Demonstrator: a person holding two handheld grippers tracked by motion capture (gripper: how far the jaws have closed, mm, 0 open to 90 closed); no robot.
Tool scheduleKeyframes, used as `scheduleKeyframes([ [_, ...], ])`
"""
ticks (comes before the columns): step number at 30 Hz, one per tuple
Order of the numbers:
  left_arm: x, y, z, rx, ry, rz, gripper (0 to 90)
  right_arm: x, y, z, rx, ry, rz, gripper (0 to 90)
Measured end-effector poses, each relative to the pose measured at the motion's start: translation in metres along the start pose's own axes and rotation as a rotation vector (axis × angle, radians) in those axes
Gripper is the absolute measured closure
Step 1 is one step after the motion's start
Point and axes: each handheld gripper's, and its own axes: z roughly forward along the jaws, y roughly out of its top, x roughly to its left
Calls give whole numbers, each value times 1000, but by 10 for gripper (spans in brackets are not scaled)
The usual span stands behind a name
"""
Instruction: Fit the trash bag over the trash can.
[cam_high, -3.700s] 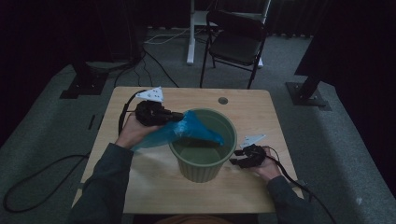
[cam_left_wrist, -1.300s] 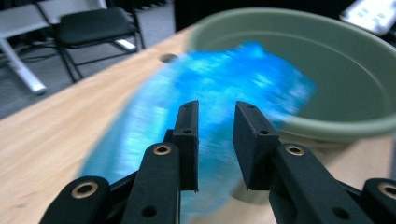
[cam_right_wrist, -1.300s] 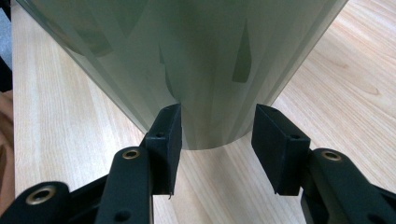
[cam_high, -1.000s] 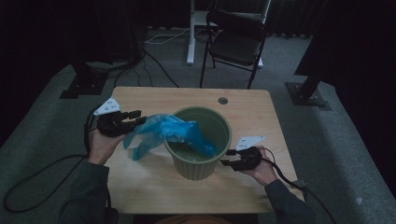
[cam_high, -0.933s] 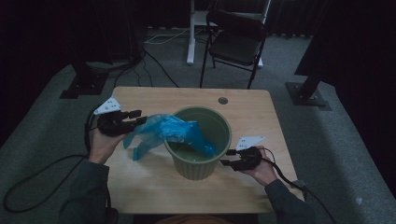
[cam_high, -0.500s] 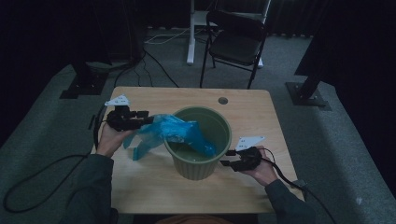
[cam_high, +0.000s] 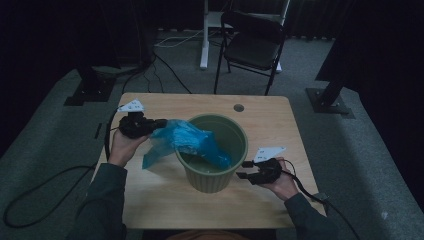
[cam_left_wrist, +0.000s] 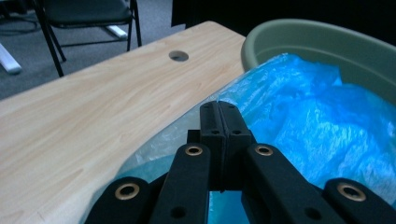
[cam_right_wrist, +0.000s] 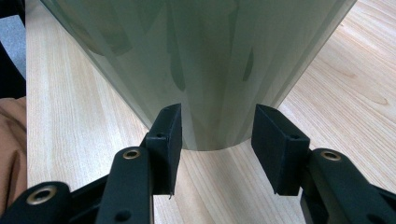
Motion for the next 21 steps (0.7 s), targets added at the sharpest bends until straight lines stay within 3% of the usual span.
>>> scheduleKeyframes([
  [14,-32,28,6,-56,-40,90,899,4,8,4,8,-13,-27,530],
  [21,-42,42,14,-49,-45,133,899,-15,10,-28,-21,-112,22,615],
])
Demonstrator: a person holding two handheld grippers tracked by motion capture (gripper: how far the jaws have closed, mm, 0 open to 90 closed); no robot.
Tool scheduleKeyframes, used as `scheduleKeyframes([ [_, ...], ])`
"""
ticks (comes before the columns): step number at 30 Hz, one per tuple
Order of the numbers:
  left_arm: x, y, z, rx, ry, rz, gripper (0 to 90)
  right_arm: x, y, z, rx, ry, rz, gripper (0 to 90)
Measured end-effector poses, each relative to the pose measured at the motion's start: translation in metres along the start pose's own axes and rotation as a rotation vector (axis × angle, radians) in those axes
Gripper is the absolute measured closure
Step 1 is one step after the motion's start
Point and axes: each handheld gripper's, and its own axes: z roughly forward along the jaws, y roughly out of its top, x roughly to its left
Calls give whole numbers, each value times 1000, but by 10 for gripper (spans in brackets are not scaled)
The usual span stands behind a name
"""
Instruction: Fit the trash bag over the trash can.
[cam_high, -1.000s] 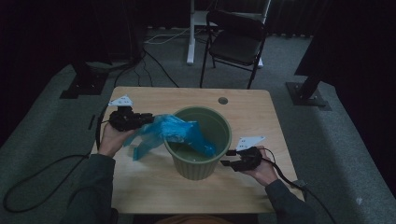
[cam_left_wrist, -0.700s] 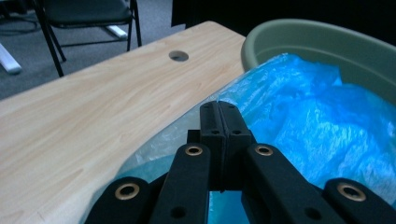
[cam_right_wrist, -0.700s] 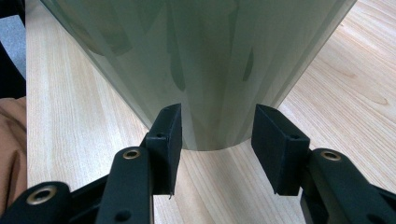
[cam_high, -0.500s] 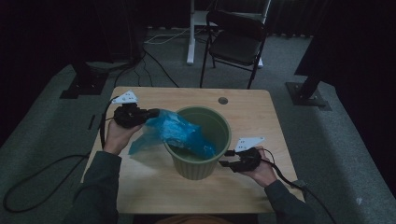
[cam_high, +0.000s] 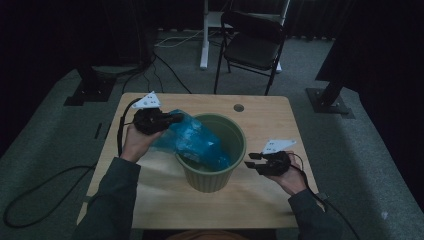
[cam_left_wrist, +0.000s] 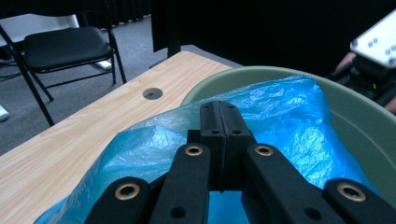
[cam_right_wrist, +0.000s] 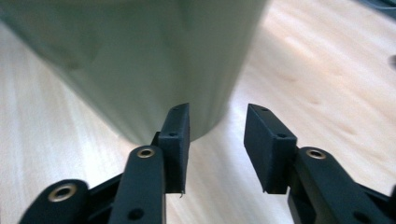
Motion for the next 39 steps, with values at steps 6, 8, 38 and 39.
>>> scheduleKeyframes([
  [6,-7,10,8,7,-6,26,898,-14,11,-28,-64,-39,33,657],
  [8,-9,13,11,12,-9,38,898,-16,16,-32,-79,-36,34,668],
  [38,-28,25,33,28,-47,77,898,8,130,-20,-204,163,-54,606],
  [39,-28,25,33,29,-48,78,898,11,134,-18,-198,164,-64,605],
])
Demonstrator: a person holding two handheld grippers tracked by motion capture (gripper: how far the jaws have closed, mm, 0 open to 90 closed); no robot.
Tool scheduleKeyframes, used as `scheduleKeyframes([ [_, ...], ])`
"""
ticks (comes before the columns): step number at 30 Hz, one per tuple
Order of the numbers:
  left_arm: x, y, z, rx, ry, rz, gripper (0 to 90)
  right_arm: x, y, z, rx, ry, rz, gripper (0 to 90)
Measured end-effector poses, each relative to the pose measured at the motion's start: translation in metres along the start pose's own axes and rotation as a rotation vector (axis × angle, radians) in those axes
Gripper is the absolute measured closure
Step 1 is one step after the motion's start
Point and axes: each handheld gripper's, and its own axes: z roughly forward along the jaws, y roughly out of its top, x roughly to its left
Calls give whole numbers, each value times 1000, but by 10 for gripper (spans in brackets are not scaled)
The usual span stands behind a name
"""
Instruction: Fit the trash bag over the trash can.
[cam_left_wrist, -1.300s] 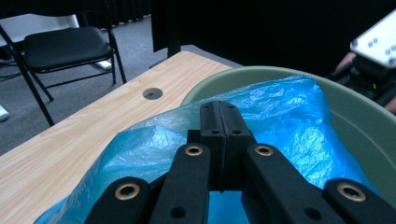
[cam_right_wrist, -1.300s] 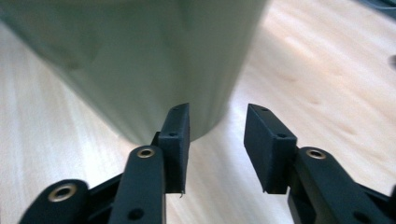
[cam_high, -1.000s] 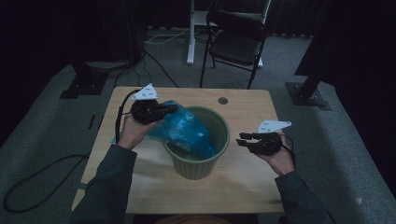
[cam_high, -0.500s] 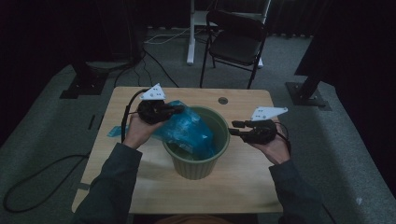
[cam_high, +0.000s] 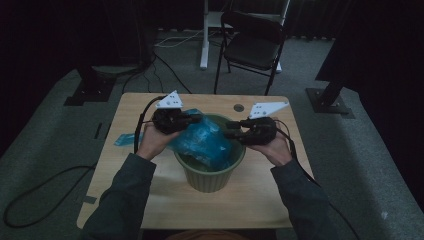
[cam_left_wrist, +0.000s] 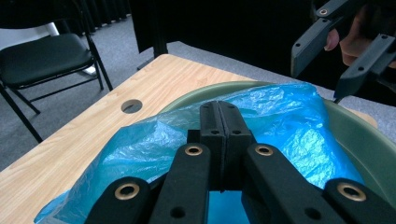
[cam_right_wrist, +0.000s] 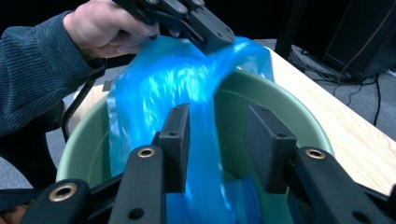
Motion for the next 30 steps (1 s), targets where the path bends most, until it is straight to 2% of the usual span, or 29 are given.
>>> scheduleKeyframes([
  [3,-2,1,1,-4,-7,2,896,3,8,11,8,32,-14,648],
  [6,-2,1,1,-4,-8,1,892,4,10,14,19,35,-24,693],
  [7,-3,1,-1,-4,-12,6,892,5,11,15,30,39,-36,766],
  [8,-3,1,-3,-11,-13,3,871,7,11,18,53,24,-60,845],
  [9,-2,1,-11,-26,-12,2,852,7,10,18,62,13,-75,872],
  [10,-2,1,-11,-26,-12,2,852,7,10,18,62,13,-75,872],
  [15,4,-4,-40,-63,21,-22,832,6,7,9,64,-36,-89,883],
  [19,4,-11,-53,-68,22,-33,809,3,4,5,56,-66,-93,883],
  [20,3,-17,-59,-57,12,-41,803,2,2,4,54,-71,-91,883],
  [22,2,-20,-61,-54,7,-45,794,1,1,3,54,-75,-88,883],
  [23,1,-24,-64,-55,-11,-51,784,1,1,2,52,-82,-88,883],
  [30,-4,-36,-64,-32,-81,-48,723,-2,2,-1,44,-99,-86,882],
])
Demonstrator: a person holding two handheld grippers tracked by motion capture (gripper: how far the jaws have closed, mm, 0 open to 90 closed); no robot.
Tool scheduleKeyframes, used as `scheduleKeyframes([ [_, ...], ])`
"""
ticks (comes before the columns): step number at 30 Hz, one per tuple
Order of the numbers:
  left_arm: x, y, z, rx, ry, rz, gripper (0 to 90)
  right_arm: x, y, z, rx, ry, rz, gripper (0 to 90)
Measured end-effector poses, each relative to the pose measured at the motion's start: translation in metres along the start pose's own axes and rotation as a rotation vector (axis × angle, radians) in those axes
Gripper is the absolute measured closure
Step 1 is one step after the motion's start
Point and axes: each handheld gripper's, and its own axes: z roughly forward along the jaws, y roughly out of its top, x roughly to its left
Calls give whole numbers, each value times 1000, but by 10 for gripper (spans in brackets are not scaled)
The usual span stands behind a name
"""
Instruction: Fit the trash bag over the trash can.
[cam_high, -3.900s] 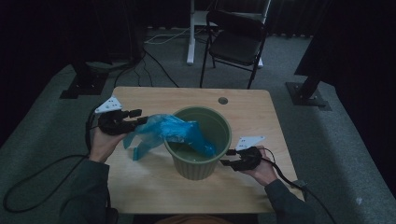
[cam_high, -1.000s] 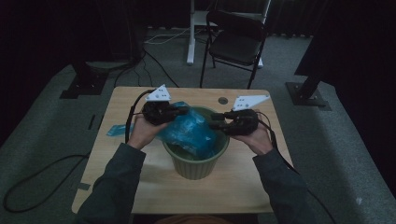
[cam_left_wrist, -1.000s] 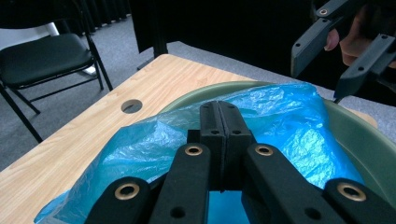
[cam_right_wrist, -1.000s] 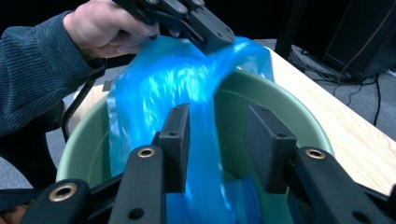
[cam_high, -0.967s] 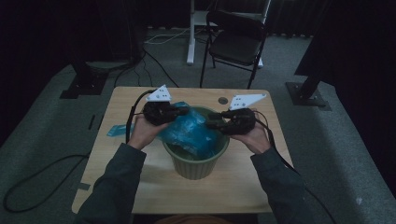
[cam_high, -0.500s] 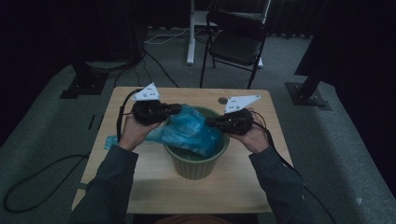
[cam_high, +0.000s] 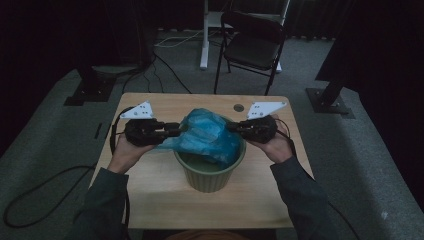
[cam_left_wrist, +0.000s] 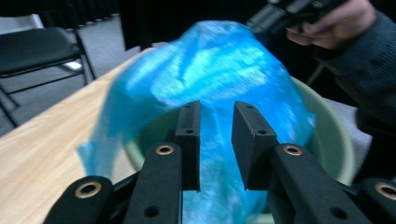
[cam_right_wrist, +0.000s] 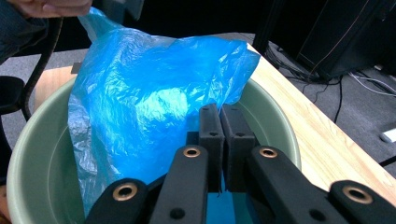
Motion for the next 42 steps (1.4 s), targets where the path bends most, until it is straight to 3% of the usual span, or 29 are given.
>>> scheduleKeyframes([
  [4,0,-2,3,-6,-45,-10,696,-1,0,0,-3,-1,0,882],
  [13,-1,-4,12,13,-94,-11,670,-1,0,-2,-7,-4,1,880],
  [17,0,-6,12,24,-77,-15,729,-2,-1,-3,-6,-6,2,880],
  [18,2,-7,13,28,-53,-24,842,-1,-1,-4,-9,-4,-3,879],
  [20,2,-8,13,33,-45,-20,896,-1,-1,-4,-10,-5,-4,877],
  [27,-1,-8,11,44,-11,5,900,0,-1,-7,-12,-4,-23,872],
  [42,13,-17,-4,46,94,-36,900,1,-29,-29,-15,-21,9,865],
])
